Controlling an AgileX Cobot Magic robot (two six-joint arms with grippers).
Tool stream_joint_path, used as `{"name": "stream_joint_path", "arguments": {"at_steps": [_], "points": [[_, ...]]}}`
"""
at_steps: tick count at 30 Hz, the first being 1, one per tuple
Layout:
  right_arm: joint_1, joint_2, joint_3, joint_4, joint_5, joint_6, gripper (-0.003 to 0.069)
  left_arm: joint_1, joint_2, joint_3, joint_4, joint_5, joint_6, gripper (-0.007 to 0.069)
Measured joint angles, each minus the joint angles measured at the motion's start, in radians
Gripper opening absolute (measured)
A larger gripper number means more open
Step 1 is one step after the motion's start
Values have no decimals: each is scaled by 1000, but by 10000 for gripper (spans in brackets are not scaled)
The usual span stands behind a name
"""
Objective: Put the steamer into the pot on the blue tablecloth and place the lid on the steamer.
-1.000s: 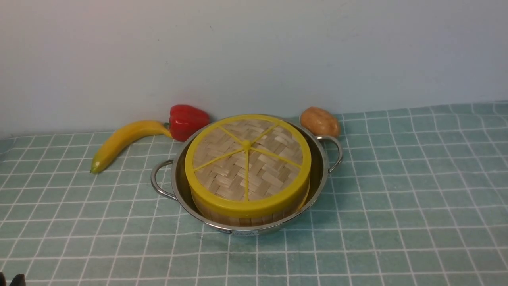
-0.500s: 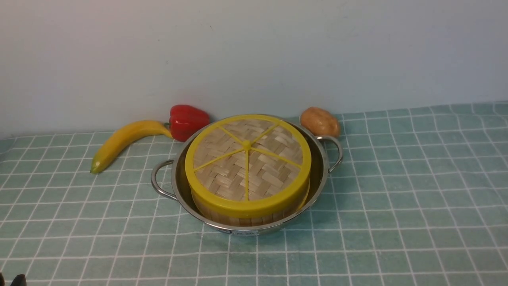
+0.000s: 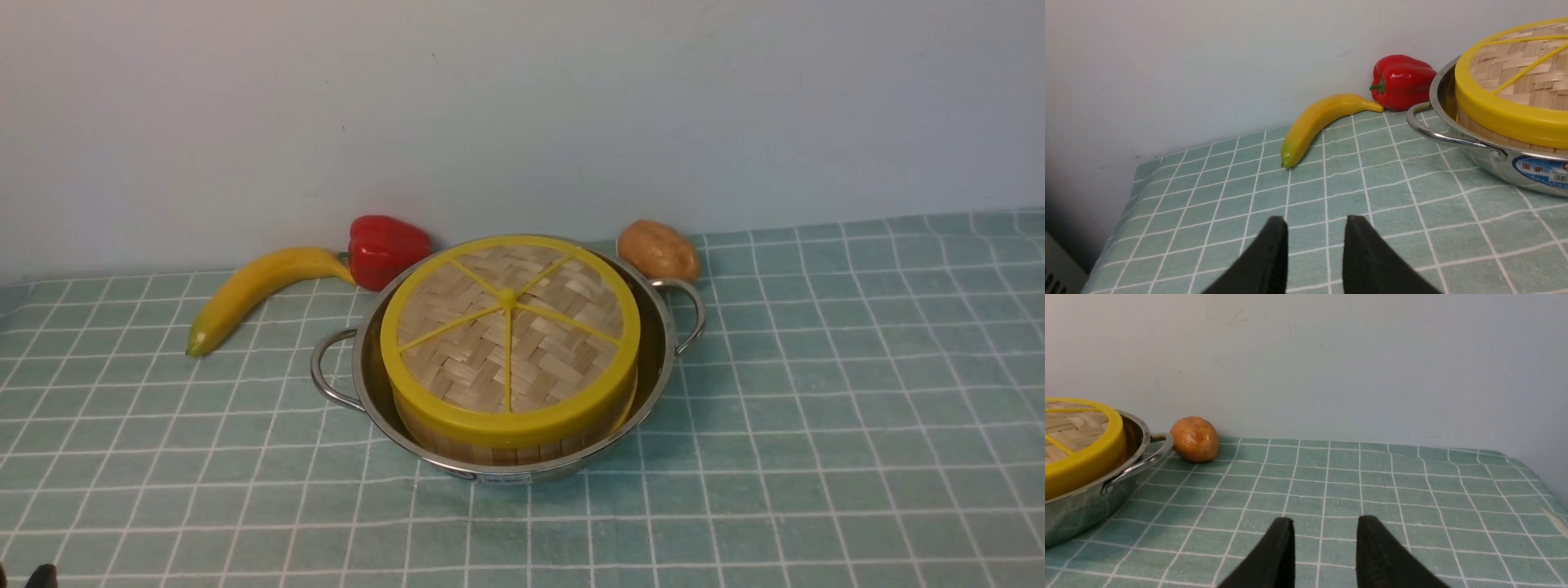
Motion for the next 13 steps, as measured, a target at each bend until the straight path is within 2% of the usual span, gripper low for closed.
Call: {"name": "stream_joint_path", "arguments": {"at_steps": [13], "points": [[0,0,0,0,0,0,240,0,0,0,0,0,0,215]]}}
